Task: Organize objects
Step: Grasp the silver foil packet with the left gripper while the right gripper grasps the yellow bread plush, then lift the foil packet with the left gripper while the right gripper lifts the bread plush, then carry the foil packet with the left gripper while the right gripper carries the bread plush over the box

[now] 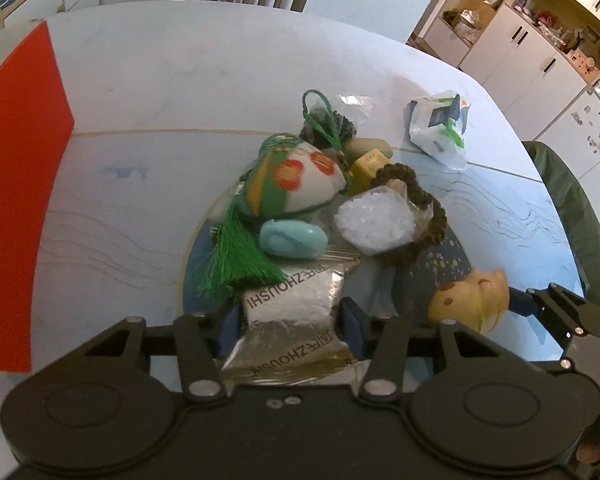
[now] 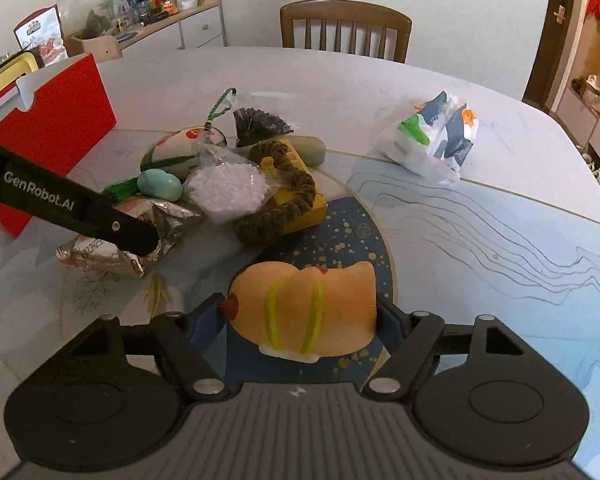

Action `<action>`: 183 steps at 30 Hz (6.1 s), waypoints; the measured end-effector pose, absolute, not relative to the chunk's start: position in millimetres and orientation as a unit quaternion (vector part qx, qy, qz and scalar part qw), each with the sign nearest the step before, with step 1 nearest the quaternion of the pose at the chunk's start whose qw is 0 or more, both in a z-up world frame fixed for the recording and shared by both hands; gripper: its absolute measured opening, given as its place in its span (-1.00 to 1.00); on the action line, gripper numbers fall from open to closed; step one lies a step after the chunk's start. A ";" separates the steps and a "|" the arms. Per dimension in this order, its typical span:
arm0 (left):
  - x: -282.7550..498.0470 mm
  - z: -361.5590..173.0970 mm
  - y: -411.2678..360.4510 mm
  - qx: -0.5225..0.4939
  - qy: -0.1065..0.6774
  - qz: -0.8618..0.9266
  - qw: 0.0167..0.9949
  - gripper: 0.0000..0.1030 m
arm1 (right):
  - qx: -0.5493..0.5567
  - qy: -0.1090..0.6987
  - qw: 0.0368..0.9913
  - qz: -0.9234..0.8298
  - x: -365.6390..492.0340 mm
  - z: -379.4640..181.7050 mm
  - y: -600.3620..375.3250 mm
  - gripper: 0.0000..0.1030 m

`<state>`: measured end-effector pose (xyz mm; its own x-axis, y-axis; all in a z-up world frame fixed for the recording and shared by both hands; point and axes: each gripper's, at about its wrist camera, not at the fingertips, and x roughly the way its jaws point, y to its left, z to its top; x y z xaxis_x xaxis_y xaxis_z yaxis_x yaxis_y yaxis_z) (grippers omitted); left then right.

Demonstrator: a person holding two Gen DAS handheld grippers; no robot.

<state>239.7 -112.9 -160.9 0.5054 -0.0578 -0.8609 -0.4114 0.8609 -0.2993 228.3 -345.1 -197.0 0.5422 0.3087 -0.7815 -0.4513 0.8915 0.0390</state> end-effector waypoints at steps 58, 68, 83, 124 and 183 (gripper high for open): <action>175.0 -159.8 -131.7 -0.197 0.507 0.057 0.837 0.13 | -0.059 0.423 0.870 0.244 170.1 -155.4 -338.6 0.49; 165.4 -152.2 -131.0 -0.212 0.504 0.053 0.836 -0.07 | -0.058 0.423 0.871 0.242 168.9 -156.6 -344.1 0.49; 142.5 -148.8 -136.9 -0.155 0.496 -0.048 0.853 -0.07 | -0.057 0.417 0.875 0.239 164.2 -150.0 -342.9 0.49; 125.3 -149.4 -175.7 -0.050 0.505 -0.037 0.861 -0.15 | -0.054 0.412 0.881 0.225 143.5 -144.1 -352.5 0.49; 77.1 -151.3 -135.0 -0.066 0.514 -0.039 0.854 0.32 | -0.067 0.405 0.875 0.257 153.4 -132.5 -297.9 0.49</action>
<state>77.1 -135.0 -151.3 0.4683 -0.1342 -0.8733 -0.0009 0.9883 -0.1523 153.4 -297.9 -132.5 0.5406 0.3952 -0.7427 -0.5029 0.8595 0.0913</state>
